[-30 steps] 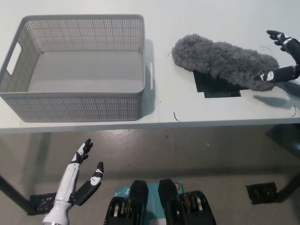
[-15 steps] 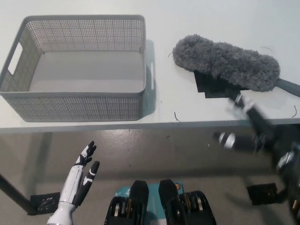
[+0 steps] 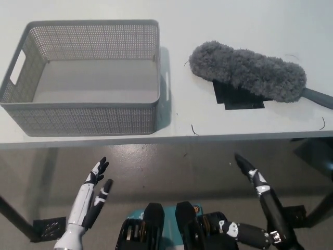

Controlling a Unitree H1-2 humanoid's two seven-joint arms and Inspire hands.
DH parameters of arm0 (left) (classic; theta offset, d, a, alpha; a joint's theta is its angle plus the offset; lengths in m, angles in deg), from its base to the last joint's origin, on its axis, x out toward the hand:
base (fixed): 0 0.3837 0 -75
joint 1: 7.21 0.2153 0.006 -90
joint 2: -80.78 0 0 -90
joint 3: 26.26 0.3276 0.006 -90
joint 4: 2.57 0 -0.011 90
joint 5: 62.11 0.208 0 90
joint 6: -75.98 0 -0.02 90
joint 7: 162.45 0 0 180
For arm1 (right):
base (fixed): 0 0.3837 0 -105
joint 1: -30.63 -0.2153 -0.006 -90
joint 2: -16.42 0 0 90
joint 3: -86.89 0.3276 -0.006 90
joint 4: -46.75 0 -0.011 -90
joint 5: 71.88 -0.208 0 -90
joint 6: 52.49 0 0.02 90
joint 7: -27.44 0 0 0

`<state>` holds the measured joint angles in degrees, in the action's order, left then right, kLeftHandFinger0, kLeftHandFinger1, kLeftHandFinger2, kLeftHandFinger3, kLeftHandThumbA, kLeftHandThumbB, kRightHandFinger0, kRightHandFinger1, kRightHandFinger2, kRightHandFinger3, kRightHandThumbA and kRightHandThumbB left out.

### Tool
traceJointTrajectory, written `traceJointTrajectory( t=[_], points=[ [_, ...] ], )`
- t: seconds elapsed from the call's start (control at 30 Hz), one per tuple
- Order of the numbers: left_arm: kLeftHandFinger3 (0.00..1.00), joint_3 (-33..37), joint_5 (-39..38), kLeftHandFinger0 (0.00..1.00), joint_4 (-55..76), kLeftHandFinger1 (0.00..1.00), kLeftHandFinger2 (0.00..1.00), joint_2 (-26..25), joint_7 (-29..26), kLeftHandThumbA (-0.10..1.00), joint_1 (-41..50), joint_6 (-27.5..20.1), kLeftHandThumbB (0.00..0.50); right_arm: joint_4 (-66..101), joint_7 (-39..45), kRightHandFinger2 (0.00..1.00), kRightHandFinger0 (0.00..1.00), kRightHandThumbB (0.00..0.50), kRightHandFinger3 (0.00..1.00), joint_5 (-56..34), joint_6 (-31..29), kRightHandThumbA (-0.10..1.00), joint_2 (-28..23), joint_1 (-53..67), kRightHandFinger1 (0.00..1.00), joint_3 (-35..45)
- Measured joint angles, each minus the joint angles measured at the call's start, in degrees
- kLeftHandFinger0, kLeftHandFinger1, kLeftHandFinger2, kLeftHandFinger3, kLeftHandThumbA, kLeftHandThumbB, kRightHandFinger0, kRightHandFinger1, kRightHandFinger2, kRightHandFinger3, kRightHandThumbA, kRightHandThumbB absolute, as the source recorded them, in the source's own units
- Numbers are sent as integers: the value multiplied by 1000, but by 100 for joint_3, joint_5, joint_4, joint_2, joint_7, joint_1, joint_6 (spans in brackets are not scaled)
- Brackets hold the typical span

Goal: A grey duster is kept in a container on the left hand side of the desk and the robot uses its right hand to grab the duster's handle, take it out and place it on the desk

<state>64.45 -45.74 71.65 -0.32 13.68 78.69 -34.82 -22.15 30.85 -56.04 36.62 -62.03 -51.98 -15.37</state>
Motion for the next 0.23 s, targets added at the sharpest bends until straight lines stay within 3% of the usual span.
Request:
traceJointTrajectory(
  t=[0.17,0.2,0.23],
  points=[
    [1000,54,-20,1000,0,1000,1000,-7,65,1000,-1,0,136,-497,-242,1000,1000,353,1000,72,-481,1000,-1,0,1000,129],
    [1000,88,-27,1000,1,1000,1000,-17,100,1000,-2,0,133,-744,-279,1000,1000,323,1000,69,-586,1000,-8,-30,1000,175],
    [1000,125,-29,1000,2,1000,1000,-27,126,1000,-3,0,131,-977,-309,1000,1000,351,1000,67,-674,1000,-14,-67,1000,215]
  ],
)
